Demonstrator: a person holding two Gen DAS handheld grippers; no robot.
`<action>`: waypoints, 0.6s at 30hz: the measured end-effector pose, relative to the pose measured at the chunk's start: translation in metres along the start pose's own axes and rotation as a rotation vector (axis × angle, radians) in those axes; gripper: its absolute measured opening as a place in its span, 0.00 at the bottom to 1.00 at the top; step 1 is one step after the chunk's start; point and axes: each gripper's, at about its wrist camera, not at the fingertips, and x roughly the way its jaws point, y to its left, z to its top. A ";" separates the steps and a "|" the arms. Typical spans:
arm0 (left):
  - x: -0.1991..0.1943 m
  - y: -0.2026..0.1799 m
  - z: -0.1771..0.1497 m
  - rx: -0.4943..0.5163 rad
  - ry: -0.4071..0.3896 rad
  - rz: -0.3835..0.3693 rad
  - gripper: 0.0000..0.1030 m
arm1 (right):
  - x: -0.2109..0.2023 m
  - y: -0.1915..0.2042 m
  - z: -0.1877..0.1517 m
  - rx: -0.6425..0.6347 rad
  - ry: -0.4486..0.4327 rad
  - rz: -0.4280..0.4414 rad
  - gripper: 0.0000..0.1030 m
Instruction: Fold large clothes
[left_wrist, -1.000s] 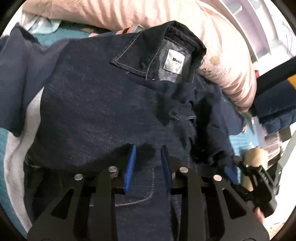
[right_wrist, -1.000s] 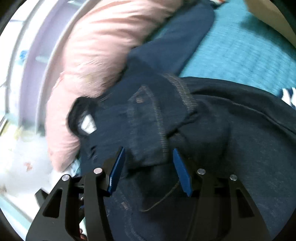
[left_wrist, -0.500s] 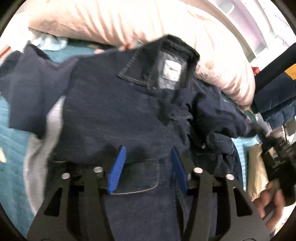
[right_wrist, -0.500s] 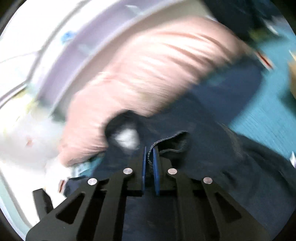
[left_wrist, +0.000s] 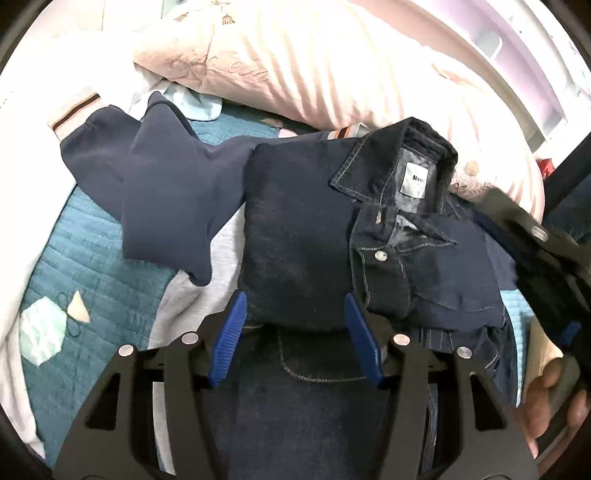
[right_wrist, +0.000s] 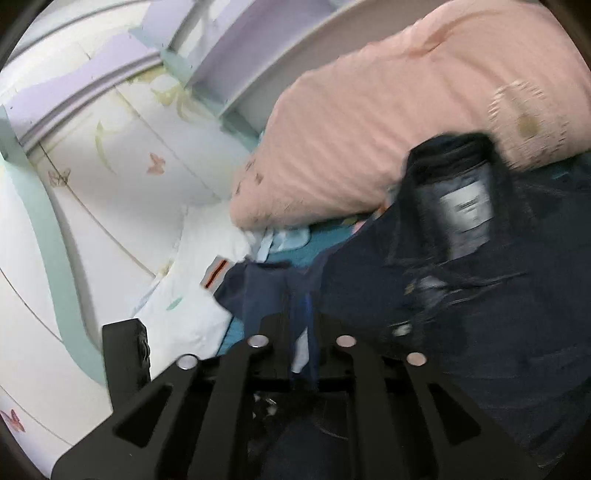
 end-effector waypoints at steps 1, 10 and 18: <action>0.003 -0.003 0.002 0.001 0.005 -0.013 0.55 | -0.012 -0.012 0.002 0.014 -0.016 -0.042 0.22; 0.074 -0.060 0.043 0.062 0.055 -0.099 0.75 | -0.082 -0.143 0.027 0.023 0.009 -0.452 0.29; 0.125 -0.074 0.046 0.121 0.139 0.013 0.57 | -0.080 -0.213 0.045 0.076 0.090 -0.456 0.33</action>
